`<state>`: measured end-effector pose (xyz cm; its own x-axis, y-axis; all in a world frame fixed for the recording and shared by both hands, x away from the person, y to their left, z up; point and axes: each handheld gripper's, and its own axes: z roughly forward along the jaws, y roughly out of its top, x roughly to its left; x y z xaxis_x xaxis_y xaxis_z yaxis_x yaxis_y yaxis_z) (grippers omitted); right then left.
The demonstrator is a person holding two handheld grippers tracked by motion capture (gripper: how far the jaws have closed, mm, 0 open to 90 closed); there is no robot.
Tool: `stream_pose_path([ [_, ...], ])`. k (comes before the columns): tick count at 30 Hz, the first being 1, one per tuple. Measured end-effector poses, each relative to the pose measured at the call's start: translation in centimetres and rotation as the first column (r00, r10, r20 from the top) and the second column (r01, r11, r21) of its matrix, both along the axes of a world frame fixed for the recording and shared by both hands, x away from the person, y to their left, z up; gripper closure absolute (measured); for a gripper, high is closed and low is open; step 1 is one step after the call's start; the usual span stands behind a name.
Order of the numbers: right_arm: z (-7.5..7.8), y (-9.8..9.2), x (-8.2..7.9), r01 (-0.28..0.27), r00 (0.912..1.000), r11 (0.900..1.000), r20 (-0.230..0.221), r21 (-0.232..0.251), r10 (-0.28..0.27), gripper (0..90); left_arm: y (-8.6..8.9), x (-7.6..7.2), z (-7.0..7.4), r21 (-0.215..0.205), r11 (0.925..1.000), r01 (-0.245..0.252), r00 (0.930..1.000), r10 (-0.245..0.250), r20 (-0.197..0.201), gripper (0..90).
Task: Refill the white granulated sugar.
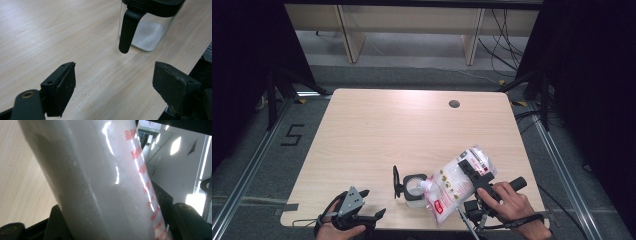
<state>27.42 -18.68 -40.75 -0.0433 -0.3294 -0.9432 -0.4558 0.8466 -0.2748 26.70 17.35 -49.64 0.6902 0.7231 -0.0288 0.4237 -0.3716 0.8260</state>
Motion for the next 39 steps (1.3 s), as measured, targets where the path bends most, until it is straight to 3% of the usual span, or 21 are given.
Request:
stream_pose_path([
  [2,-0.23,-0.16,-0.02,0.018,0.9997,1.000,-0.016,0.024,-0.018,44.5,0.22,0.26,0.15,0.029,0.9995,0.016,0.9998,-0.017,0.012,18.2],
  [4,0.00,-0.05,0.05,0.001,1.0000,1.000,-0.004,-0.001,-0.001,44.5,0.01,0.10,0.04,-0.001,1.0000,0.006,0.9999,-0.006,0.008,18.1],
  [5,-0.28,-0.16,0.02,0.019,0.9996,1.000,-0.020,0.025,-0.018,44.5,-0.06,-0.04,-0.03,-0.010,0.9999,-0.008,1.0000,0.007,-0.004,18.1],
  [7,-0.30,-0.16,0.03,0.017,0.9996,1.000,-0.022,0.026,-0.017,44.5,0.27,0.24,0.13,0.035,0.9992,0.017,0.9998,-0.018,0.012,18.1],
  [8,-0.30,-0.16,0.01,0.020,0.9994,0.999,-0.028,0.026,-0.019,44.5,-0.05,0.11,0.00,-0.015,0.9999,-0.007,1.0000,0.007,-0.005,18.2],
  [9,-0.02,-0.03,-0.06,0.017,0.9998,1.000,-0.013,-0.005,-0.017,44.6,-0.04,0.09,0.02,-0.012,0.9999,-0.006,1.0000,0.006,-0.004,18.2],
  [12,0.04,0.03,-0.07,0.008,0.9999,1.000,-0.009,-0.013,-0.008,44.5,0.25,0.13,0.07,0.031,0.9995,0.007,1.0000,-0.007,0.006,18.2],
  [13,-0.10,-0.07,-0.09,0.011,0.9999,1.000,-0.006,0.011,-0.011,44.5,0.06,0.07,0.02,-0.003,1.0000,-0.006,1.0000,0.006,-0.004,18.2],
  [16,0.17,-0.01,-0.08,0.004,1.0000,1.000,-0.008,-0.008,-0.004,44.5,0.11,0.02,0.04,0.006,1.0000,-0.004,1.0000,0.004,-0.002,18.2],
  [17,0.04,-0.09,-0.17,0.029,0.9994,1.000,-0.020,0.006,-0.028,44.5,0.27,0.08,0.06,0.033,0.9994,0.005,1.0000,-0.006,0.004,18.2],
  [23,0.07,-0.01,-0.07,0.007,0.9999,1.000,-0.012,-0.010,-0.007,44.5,0.03,-0.03,-0.06,-0.009,0.9999,-0.012,0.9999,0.012,-0.006,18.2],
  [24,0.07,0.00,-0.06,0.005,0.9999,1.000,-0.011,-0.011,-0.005,44.5,0.37,0.17,0.12,0.038,0.9992,0.014,0.9999,-0.014,0.008,18.2],
  [25,0.04,0.00,-0.07,0.004,0.9999,1.000,-0.011,-0.010,-0.004,44.5,0.16,0.09,0.03,0.004,0.9999,-0.011,0.9999,0.011,-0.003,18.2],
  [27,-0.06,-0.08,-0.19,0.027,0.9994,1.000,-0.022,0.000,-0.027,44.5,0.12,0.08,0.03,-0.001,0.9999,-0.011,0.9999,0.011,0.002,18.2],
  [28,-0.08,-0.08,-0.21,0.029,0.9994,1.000,-0.021,0.000,-0.029,44.5,0.44,0.15,0.14,0.045,0.9988,0.018,0.9998,-0.018,0.010,18.2],
  [30,-0.31,-0.18,-0.35,0.056,0.9979,0.998,-0.035,0.025,-0.055,44.5,0.33,0.10,0.08,0.025,0.9997,0.000,1.0000,0.000,-0.006,18.2],
  [31,-0.09,-0.11,-0.31,0.041,0.9989,0.999,-0.022,0.008,-0.041,44.5,0.15,0.08,0.02,0.003,0.9998,-0.018,0.9998,0.018,-0.004,18.2],
  [34,0.04,-0.06,-0.26,0.031,0.9993,1.000,-0.018,-0.004,-0.031,44.5,0.44,0.16,0.14,0.047,0.9988,0.016,0.9998,-0.016,0.008,18.2],
  [36,-0.22,-0.15,-0.26,0.040,0.9986,0.999,-0.036,0.030,-0.039,44.5,0.20,0.18,0.00,0.010,0.9999,-0.011,0.9999,0.011,0.001,18.3],
  [38,-0.03,-0.16,-0.21,0.022,0.9996,1.000,-0.020,0.011,-0.022,44.6,0.14,0.12,-0.04,0.002,0.9999,-0.012,0.9999,0.012,-0.002,18.3],
  [39,0.00,-0.16,-0.21,0.024,0.9995,1.000,-0.023,0.009,-0.023,44.6,0.32,0.07,0.07,0.028,0.9996,-0.001,1.0000,0.002,-0.006,18.2],
])
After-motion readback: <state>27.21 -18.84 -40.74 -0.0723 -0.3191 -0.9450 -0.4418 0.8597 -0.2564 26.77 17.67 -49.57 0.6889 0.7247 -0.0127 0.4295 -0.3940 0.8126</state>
